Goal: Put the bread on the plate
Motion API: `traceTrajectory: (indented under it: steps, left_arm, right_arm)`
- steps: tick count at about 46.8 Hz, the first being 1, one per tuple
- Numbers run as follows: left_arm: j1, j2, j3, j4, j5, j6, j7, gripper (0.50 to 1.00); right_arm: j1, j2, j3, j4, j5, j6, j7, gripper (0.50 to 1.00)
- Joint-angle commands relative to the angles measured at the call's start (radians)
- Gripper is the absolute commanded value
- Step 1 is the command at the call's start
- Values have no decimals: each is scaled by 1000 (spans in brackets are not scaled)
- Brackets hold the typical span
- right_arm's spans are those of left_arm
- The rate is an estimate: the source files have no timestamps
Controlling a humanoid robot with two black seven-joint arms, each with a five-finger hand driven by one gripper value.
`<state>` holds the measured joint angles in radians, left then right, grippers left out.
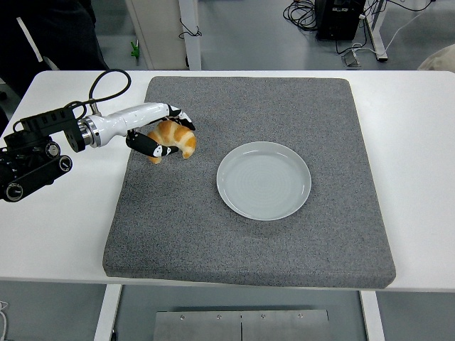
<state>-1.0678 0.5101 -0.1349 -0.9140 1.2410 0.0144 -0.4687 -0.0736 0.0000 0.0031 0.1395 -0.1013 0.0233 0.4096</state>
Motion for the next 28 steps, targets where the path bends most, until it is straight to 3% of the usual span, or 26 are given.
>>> traceTrajectory:
  steps: [1,28]
  left_arm:
    - [-18,2,-6,0,1,-4,1,621]
    - [-139,21,-49,0,0,-65,2,628]
  right_arm:
    - [0,0,0,0,0,0,0,1000]
    - [0,0,0,0,0,1,0,1000]
